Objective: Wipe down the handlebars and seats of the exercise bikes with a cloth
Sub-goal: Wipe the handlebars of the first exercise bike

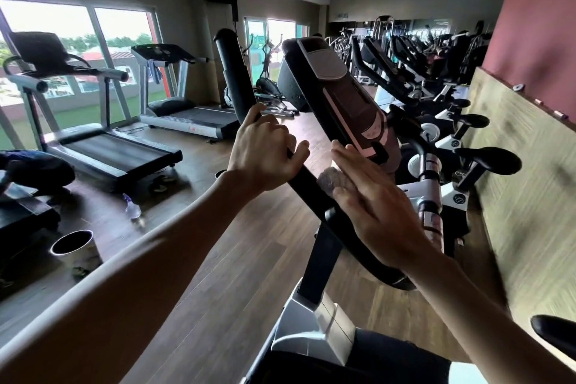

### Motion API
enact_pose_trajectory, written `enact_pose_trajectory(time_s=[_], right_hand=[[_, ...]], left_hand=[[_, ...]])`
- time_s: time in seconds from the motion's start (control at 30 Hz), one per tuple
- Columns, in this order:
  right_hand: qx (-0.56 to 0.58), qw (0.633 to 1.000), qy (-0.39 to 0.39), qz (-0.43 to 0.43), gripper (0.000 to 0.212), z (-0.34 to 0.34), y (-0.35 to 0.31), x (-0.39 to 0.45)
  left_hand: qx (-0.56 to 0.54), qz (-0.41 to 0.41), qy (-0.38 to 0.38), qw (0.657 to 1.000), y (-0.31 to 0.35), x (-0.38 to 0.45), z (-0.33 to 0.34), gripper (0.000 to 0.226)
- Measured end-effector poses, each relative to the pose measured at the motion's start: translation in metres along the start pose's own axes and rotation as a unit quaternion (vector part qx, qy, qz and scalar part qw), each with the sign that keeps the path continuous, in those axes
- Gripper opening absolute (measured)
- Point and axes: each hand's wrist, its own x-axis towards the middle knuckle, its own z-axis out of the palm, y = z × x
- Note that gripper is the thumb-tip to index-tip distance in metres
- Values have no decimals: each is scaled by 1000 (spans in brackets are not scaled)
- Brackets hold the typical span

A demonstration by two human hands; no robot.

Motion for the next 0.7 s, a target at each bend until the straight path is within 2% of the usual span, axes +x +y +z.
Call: enact_pose_trajectory(time_s=[0.13, 0.23, 0.4, 0.53, 0.7], right_hand=[[31, 999, -1, -20, 61, -6, -2, -41], [65, 998, -22, -3, 63, -10, 6, -35], [25, 999, 2, 36, 72, 3, -7, 0], [48, 998, -16, 37, 69, -3, -6, -36], [76, 997, -17, 27, 63, -12, 2, -42]], left_hand=[[14, -6, -49, 999, 2, 4, -5, 67], [25, -12, -59, 998, 4, 4, -5, 73], [55, -17, -91, 994, 11, 5, -10, 80], [74, -9, -127, 989, 14, 4, -13, 84], [53, -11, -122, 991, 11, 0, -5, 81]])
